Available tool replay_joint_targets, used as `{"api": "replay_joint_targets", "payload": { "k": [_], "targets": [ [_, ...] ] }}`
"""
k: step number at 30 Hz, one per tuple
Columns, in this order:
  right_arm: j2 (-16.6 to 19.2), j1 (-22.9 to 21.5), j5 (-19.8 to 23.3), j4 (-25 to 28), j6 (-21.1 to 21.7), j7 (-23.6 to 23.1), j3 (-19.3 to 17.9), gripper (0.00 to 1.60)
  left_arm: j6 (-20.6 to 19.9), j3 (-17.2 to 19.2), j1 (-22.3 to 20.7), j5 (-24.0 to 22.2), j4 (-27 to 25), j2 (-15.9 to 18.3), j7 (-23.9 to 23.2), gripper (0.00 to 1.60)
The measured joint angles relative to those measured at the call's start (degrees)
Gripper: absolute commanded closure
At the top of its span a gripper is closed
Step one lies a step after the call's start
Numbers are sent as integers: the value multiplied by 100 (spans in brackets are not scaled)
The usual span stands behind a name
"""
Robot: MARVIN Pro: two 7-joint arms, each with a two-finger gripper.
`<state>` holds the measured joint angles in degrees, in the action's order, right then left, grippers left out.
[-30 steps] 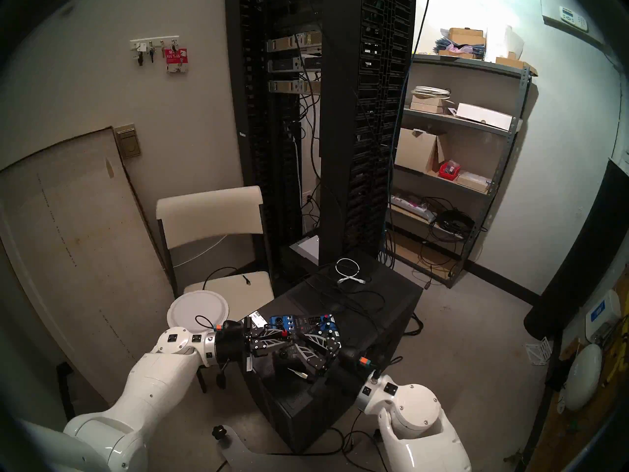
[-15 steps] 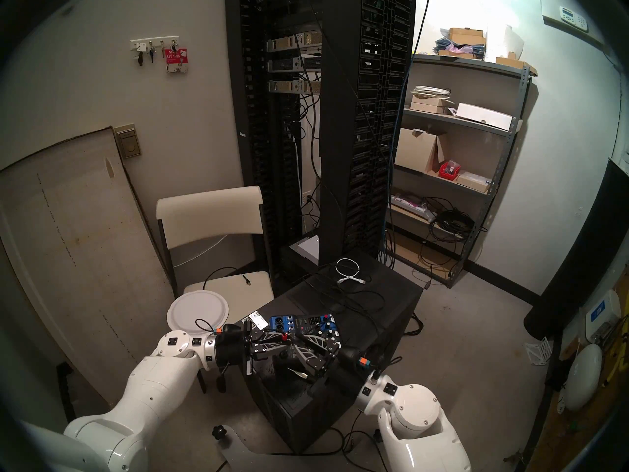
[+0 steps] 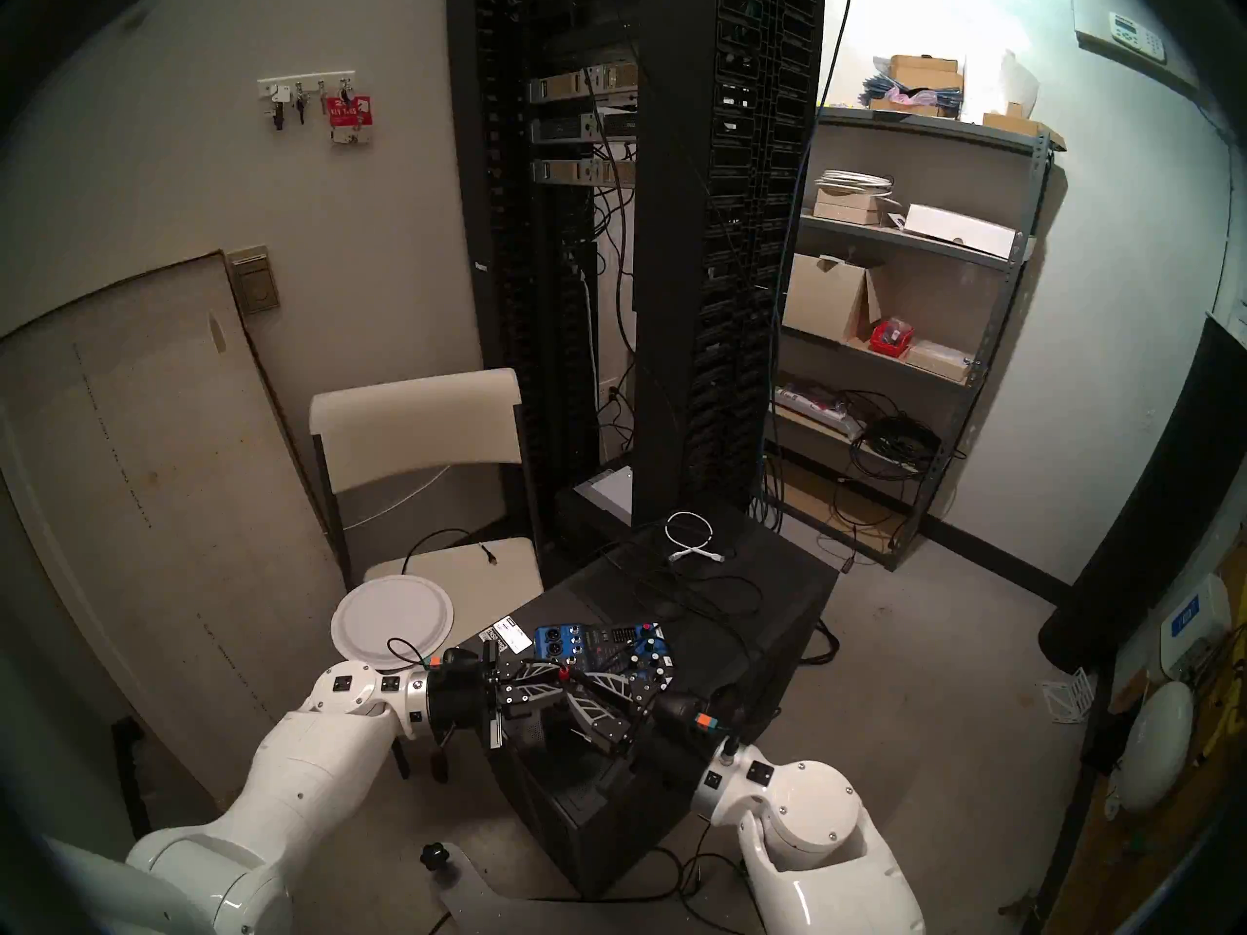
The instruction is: Insert aux cable
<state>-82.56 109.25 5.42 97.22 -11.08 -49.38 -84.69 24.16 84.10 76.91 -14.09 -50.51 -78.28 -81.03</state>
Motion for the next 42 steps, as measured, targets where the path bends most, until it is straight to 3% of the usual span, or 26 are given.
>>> {"api": "replay_joint_targets", "payload": {
  "k": [2, 3, 5, 17, 18, 19, 38, 41, 42],
  "targets": [
    [-9, -25, -48, -36, -5, 25, 15, 53, 0, -8, 0, -6, -2, 8, 1, 160],
    [-19, -48, -84, -75, -10, 49, 28, 36, 0, -17, 0, -11, -3, 13, 2, 160],
    [-36, -81, -129, -136, -17, 78, 47, 32, -1, -27, -4, -18, -3, 20, 2, 160],
    [-142, -273, -284, -379, -76, 234, 148, 57, -48, -85, -32, -41, -3, 57, -25, 160],
    [-149, -284, -290, -389, -81, 243, 153, 80, -50, -87, -33, -42, -3, 59, -27, 160],
    [-158, -299, -301, -404, -87, 260, 160, 83, -53, -89, -34, -44, -4, 61, -29, 160],
    [-241, -516, -410, -643, -132, 455, 235, 83, -52, -111, -38, -69, -8, 82, -31, 160],
    [-242, -536, -429, -676, -132, 474, 245, 90, -52, -111, -32, -71, -14, 84, -30, 160],
    [-242, -542, -437, -685, -132, 482, 250, 104, -53, -111, -29, -72, -17, 85, -30, 160]
  ]
}}
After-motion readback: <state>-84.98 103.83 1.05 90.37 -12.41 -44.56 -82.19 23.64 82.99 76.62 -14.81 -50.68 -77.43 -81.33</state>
